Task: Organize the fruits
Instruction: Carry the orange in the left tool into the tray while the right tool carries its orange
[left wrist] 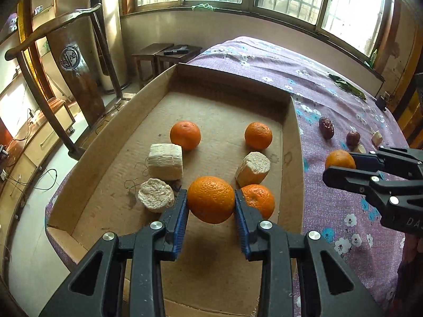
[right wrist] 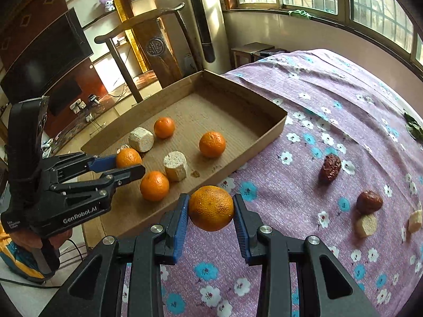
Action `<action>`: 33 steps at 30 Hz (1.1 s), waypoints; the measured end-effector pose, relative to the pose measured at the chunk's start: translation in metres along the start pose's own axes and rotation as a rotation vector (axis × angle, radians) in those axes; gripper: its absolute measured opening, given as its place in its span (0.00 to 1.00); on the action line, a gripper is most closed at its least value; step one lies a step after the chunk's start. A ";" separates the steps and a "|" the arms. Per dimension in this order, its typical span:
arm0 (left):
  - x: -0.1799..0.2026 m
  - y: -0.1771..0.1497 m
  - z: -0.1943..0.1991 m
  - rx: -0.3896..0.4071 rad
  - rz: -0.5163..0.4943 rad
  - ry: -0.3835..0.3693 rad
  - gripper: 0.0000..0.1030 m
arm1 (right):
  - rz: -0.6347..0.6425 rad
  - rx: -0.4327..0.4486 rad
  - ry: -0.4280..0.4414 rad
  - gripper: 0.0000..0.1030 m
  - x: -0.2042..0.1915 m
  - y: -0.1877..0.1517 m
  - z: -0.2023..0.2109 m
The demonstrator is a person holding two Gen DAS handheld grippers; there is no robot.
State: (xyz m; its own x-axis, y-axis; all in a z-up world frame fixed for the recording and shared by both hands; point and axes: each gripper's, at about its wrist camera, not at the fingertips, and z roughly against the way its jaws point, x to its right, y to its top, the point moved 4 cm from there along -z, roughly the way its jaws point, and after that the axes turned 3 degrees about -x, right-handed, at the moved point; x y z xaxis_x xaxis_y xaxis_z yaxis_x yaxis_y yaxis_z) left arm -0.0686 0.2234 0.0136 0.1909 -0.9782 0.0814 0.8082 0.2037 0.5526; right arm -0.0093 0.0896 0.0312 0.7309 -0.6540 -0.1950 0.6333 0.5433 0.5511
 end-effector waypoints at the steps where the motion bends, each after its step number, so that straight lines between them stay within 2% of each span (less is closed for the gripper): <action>1: -0.001 -0.001 0.000 -0.002 0.003 -0.002 0.32 | 0.003 -0.004 0.003 0.35 -0.001 0.002 -0.003; 13: -0.007 -0.001 -0.007 -0.009 0.022 0.000 0.32 | 0.043 -0.028 0.019 0.35 -0.015 0.019 -0.023; 21: -0.011 -0.003 -0.010 -0.013 0.024 -0.001 0.32 | 0.066 -0.025 0.032 0.35 -0.020 0.042 -0.036; 33: -0.013 -0.004 -0.015 -0.024 0.038 -0.009 0.32 | 0.125 -0.105 0.054 0.35 -0.034 0.072 -0.093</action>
State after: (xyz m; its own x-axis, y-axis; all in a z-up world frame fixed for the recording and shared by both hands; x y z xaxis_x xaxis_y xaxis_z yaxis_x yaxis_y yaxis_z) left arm -0.0656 0.2355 -0.0019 0.2165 -0.9701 0.1097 0.8134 0.2414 0.5292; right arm 0.0353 0.1999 0.0017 0.8164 -0.5502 -0.1755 0.5578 0.6723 0.4867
